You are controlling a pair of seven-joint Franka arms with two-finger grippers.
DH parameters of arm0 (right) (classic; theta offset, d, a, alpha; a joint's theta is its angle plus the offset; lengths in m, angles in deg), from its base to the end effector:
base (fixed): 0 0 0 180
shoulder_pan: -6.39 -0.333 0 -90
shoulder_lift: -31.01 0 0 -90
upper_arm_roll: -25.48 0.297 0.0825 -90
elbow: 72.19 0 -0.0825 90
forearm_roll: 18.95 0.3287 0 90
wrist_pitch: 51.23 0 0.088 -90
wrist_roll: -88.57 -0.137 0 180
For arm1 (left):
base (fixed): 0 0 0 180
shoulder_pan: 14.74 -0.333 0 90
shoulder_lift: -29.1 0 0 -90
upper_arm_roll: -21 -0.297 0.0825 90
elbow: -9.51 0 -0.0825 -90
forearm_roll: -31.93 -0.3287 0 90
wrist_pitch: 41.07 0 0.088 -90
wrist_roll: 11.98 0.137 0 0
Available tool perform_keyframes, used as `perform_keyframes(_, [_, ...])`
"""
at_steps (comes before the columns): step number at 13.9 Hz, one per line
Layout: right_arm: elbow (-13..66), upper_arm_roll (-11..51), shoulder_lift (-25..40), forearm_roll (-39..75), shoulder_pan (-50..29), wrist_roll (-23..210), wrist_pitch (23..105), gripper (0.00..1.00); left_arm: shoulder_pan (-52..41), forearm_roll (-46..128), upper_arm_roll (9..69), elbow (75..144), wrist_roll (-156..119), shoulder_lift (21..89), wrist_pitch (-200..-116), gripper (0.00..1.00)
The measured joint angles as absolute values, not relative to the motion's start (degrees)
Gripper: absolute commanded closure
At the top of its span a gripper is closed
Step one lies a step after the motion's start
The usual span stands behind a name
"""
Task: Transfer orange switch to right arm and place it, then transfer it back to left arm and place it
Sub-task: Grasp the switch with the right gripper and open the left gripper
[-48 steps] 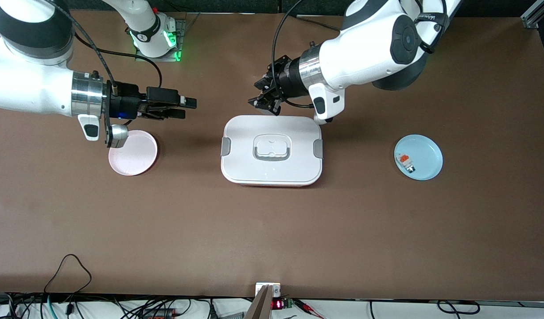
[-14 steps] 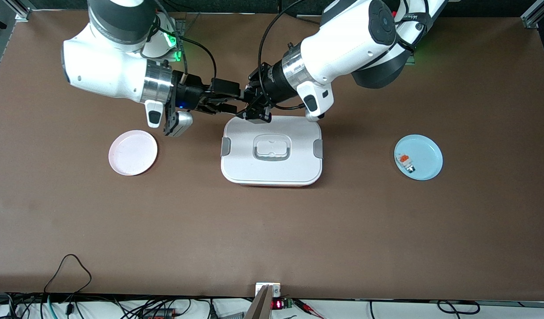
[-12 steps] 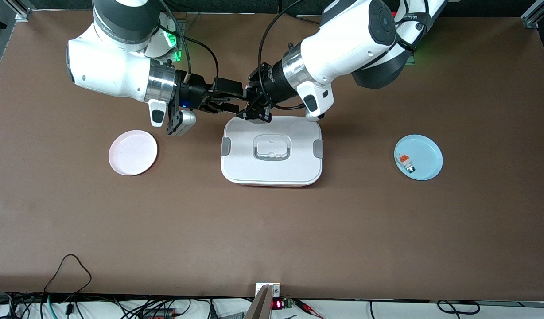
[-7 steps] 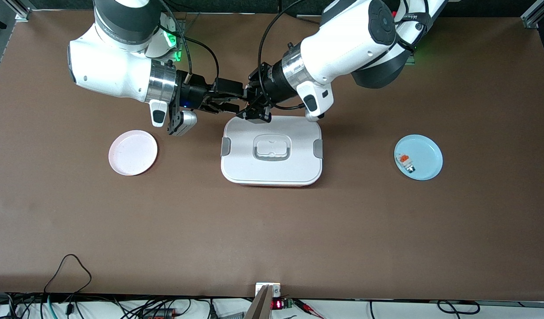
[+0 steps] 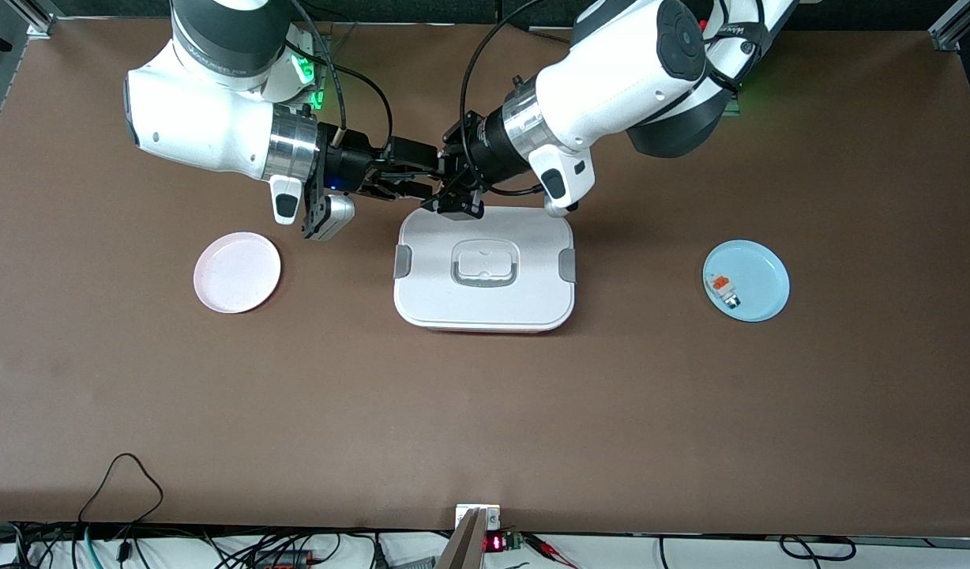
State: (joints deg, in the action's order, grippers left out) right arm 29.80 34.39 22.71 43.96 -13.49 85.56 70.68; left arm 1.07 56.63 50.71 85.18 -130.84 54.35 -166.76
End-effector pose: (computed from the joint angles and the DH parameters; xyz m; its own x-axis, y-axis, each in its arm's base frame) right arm 0.4878 0.3336 0.4999 0.9924 -0.0168 -0.1219 -0.1122 -0.5304 -0.8403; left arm 0.5008 -0.4429 0.5386 0.0255 0.7212 -0.6923 0.9997 -0.0160 0.0202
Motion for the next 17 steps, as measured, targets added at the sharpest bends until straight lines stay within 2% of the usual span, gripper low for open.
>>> perform_keyframes(1, [29.63,34.44,22.78,44.51,-13.49,85.55,70.75,0.64,1.12,56.63,50.71,85.18,-130.83,54.43,-166.76,1.00])
perform_keyframes(2, [29.54,34.47,22.87,45.16,-13.50,85.55,70.76,0.70,1.18,56.62,50.71,85.19,-130.83,54.49,-166.76,1.00])
perform_keyframes(7, [29.46,34.44,22.97,45.78,-13.48,85.56,70.90,0.76,1.20,56.58,50.66,85.00,-130.83,54.51,-166.77,1.00])
perform_keyframes(8, [29.46,34.44,22.98,45.78,-13.48,85.56,70.90,0.76,1.19,56.58,50.66,84.99,-130.83,54.51,-166.77,0.97])
perform_keyframes(9, [29.46,34.44,22.98,45.79,-13.48,85.56,70.91,0.76,1.20,56.54,50.66,84.98,-130.83,54.51,-166.77,0.70])
perform_keyframes(10, [29.46,34.44,22.97,45.79,-13.49,85.59,70.94,0.76,1.20,56.35,50.69,84.97,-130.79,54.51,-166.77,0.21])
perform_keyframes(11, [29.46,34.45,22.97,45.79,-13.50,85.87,70.97,0.76,1.22,55.91,50.76,84.92,-130.79,54.51,-166.77,0.00])
perform_keyframes(17, [29.46,34.61,22.98,45.84,-13.73,86.55,71.05,0.76,1.27,54.80,50.68,84.65,-129.84,54.52,-167.01,0.00])
